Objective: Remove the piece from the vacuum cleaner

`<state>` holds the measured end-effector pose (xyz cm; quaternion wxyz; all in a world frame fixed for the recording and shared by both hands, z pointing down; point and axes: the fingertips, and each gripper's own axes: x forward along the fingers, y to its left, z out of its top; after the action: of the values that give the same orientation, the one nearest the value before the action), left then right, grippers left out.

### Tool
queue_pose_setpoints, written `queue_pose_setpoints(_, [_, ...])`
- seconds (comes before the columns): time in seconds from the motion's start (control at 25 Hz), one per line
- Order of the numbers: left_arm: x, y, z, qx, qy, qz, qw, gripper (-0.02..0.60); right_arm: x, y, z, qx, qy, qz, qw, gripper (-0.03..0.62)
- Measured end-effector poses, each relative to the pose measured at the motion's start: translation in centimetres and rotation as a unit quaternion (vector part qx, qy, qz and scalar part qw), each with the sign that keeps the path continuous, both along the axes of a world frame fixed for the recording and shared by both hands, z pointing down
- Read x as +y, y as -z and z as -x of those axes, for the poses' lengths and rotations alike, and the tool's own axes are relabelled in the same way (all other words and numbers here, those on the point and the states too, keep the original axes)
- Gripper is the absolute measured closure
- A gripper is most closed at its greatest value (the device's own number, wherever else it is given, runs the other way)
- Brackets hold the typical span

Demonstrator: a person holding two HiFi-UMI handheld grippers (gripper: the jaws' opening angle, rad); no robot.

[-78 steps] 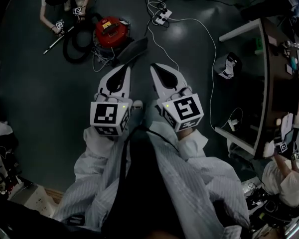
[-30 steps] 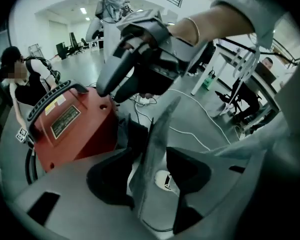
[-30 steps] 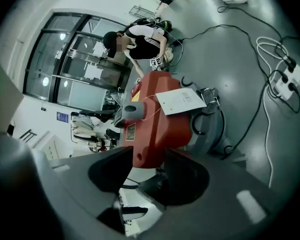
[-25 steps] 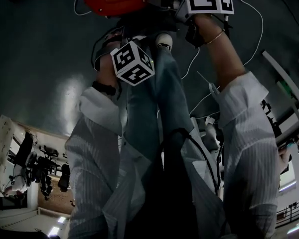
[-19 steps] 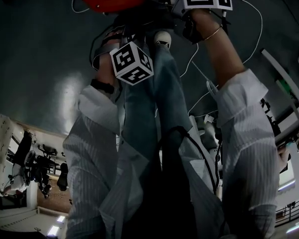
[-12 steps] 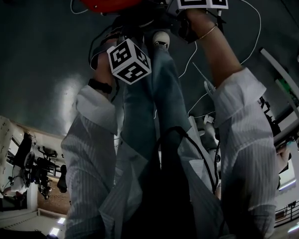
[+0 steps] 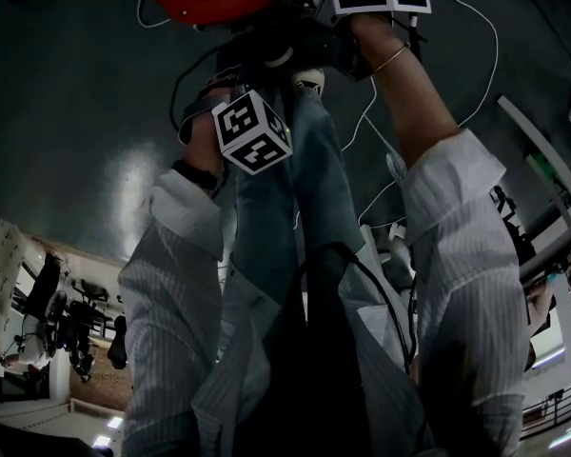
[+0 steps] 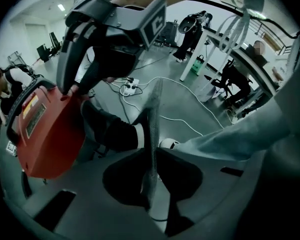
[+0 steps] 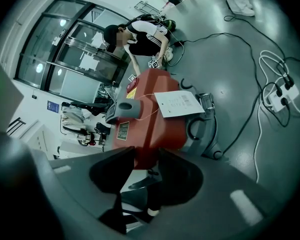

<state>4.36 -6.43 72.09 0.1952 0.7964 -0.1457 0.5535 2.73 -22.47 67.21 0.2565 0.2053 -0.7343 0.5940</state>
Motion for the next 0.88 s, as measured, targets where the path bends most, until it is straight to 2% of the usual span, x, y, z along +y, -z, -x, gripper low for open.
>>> queue_pose_setpoints(0.08, [1.5, 0.0, -0.5, 0.008, -0.003, 0.018, 0.9998, 0.528, 0.0, 0.1, 0.0, 0.003, 0.003, -0.003, 1.000, 0.447])
queue_pose_setpoints(0.16, [3.3, 0.2, -1.0, 0.019, -0.001, 0.042, 0.9989, 0.554, -0.1, 0.0, 0.1, 0.005, 0.005, -0.005, 1.000, 0.451])
queue_pose_setpoints(0.24, [4.4, 0.2, -1.1, 0.024, 0.005, 0.049, 0.9985, 0.554, -0.1, -0.1, 0.2, 0.008, 0.007, -0.004, 1.000, 0.452])
queue_pose_setpoints(0.36, [4.0, 0.3, -0.3, 0.032, 0.036, 0.063, 0.9969, 0.555, -0.1, -0.4, 0.4, 0.012, 0.012, -0.004, 1.000, 0.457])
queue_pose_setpoints(0.4, [3.5, 0.7, 0.1, 0.040, 0.051, 0.072, 0.9953, 0.555, -0.1, -0.4, 0.4, 0.013, 0.013, -0.005, 1.000, 0.469])
queue_pose_setpoints(0.52, [2.3, 3.2, 0.9, 0.055, 0.071, 0.074, 0.9932, 0.554, 0.1, 0.6, 0.1, 0.018, 0.021, -0.025, 0.999, 0.589])
queue_pose_setpoints(0.6, [1.9, 5.6, 0.7, 0.061, 0.077, 0.060, 0.9934, 0.555, 0.4, 2.9, -0.5, 0.021, 0.027, -0.063, 0.997, 0.592])
queue_pose_setpoints(0.68, [1.0, 8.5, 0.3, 0.069, 0.087, 0.039, 0.9931, 0.554, 0.2, 6.7, -1.6, 0.021, 0.022, -0.122, 0.992, 0.592])
queue_pose_setpoints(0.88, [-1.0, 18.2, -0.8, 0.070, 0.083, -0.023, 0.9939, 0.555, 0.0, 19.6, -5.2, 0.039, -0.011, -0.273, 0.961, 0.592])
